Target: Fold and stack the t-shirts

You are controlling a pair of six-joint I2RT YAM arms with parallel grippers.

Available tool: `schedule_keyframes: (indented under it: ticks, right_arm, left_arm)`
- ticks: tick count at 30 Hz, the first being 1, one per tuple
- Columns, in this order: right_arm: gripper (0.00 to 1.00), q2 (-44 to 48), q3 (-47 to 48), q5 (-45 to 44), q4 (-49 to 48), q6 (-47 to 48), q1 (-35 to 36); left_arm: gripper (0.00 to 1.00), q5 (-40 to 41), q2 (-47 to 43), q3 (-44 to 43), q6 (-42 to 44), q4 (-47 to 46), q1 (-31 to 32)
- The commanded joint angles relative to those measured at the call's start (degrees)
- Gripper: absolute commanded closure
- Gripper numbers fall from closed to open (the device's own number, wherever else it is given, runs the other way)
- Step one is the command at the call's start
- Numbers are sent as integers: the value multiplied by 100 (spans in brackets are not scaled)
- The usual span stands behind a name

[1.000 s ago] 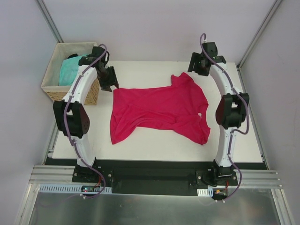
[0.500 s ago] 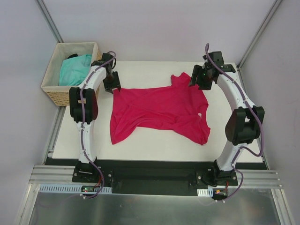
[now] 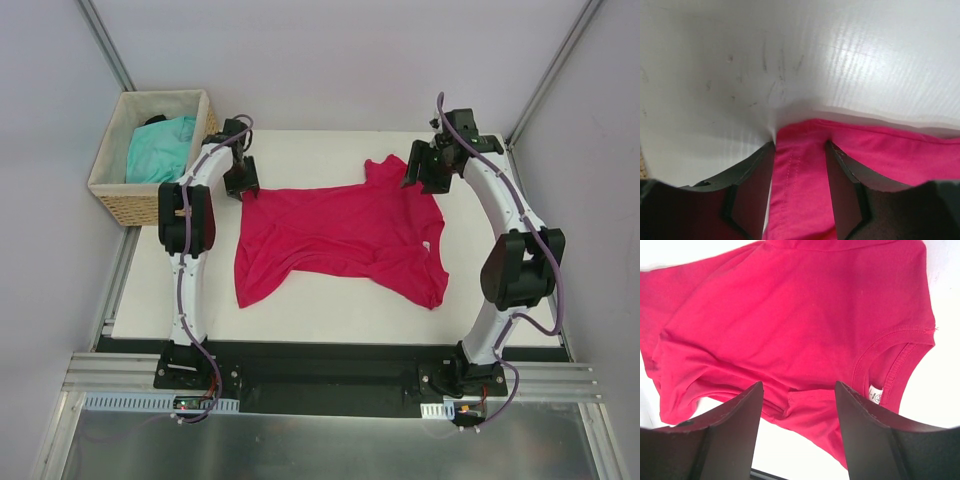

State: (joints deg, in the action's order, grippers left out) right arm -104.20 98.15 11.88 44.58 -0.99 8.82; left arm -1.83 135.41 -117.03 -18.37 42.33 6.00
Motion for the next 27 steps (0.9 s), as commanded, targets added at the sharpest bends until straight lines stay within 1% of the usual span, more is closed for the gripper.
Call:
schedule_keyframes:
  ticks: [1,3,5,6,7,8,9,13,18,19,20,23,27]
  right_arm:
    - [38,357,441,78,209,73,32]
    - [38,322,486,104,218,73,23]
    - [38,287,556,104,236,64,23]
    - [39,234,600,130,262,73,32]
    - [40,216,652,157,314,64,15]
    - [40,190,749,183,350,73,23]
    - [41,138,802,201,446,73,41]
    - [44,111,987,306,692,249,41]
    - [44,199,987,324,903,293,50]
    - [44,190,1004,332,930,302,50]
    - [45,181,1039,324,973,310,50]
    - [45,128,1259,262,1184,363,76]
    - [46,102,1435,157,1404,469,120]
  left_arm:
    - [55,367,73,-153,88,39,-46]
    - [56,358,143,-223,114,48,-73]
    - [61,289,178,-276,114,48,-108]
    - [69,271,187,-294,114,48,-108]
    - [84,262,196,-302,106,56,-116]
    - [93,253,205,-346,88,48,-117]
    - [100,235,213,-373,79,56,-125]
    - [100,314,441,-662,-17,48,-152]
    - [100,191,916,-1699,-131,4,-231]
    - [100,-122,1038,-1787,-193,-31,-292]
    - [100,-264,1100,-1927,-289,-110,-327]
    - [100,-398,1277,-2104,-465,-119,-371]
    - [100,-494,1277,-2008,-527,-251,-371]
